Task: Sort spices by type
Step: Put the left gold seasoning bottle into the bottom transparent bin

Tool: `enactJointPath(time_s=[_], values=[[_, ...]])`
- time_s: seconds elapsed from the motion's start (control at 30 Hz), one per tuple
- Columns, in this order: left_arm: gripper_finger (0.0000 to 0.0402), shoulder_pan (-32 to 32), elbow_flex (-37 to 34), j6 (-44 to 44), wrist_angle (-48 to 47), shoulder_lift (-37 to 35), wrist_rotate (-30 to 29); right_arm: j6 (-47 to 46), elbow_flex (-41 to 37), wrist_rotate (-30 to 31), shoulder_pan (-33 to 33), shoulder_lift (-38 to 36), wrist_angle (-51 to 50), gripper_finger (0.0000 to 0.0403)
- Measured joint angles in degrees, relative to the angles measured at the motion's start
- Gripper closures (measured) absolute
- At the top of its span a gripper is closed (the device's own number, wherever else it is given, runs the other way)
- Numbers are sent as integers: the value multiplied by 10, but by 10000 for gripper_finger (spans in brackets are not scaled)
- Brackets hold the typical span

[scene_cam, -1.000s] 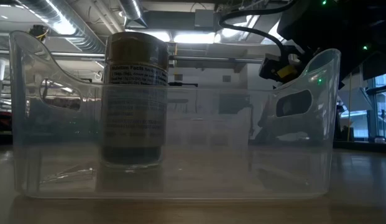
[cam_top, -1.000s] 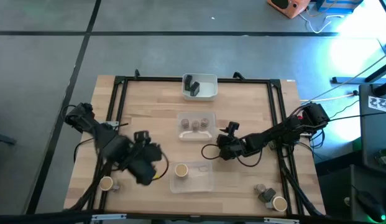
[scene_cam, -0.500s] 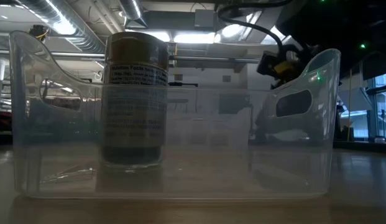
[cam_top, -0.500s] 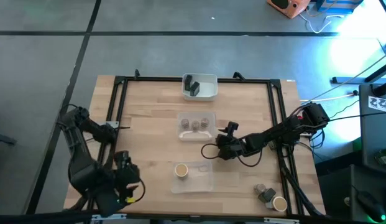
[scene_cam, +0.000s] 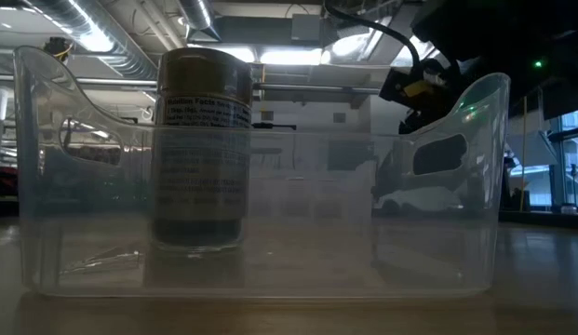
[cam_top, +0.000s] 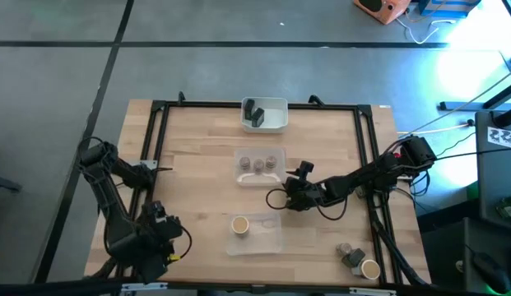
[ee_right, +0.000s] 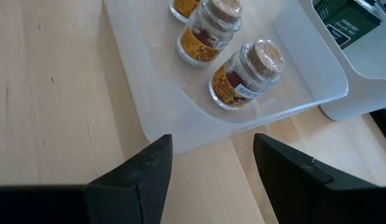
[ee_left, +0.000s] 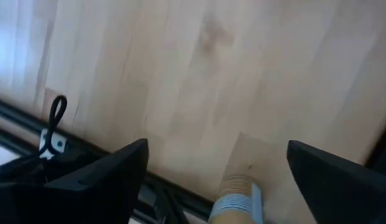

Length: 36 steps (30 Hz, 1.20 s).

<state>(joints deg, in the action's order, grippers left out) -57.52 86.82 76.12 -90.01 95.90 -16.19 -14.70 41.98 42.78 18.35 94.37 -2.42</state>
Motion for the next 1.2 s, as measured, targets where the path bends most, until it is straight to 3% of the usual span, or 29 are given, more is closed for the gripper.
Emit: enactJointPath(time_s=[0.1, 0.3, 0.7, 1.2], values=[[8, 8, -20, -5, -1, 0, 30, 0, 0, 0, 0, 0, 0, 178], [12, 14, -33, 3, 17, 0, 96, 0, 0, 0, 0, 0, 0, 178], [13, -12, -33, 59, 62, 0, 85, 2, 0, 0, 0, 0, 10, 178], [13, -54, -33, 34, 48, 2, 108, 14, 0, -4, 0, 0, 26, 178]])
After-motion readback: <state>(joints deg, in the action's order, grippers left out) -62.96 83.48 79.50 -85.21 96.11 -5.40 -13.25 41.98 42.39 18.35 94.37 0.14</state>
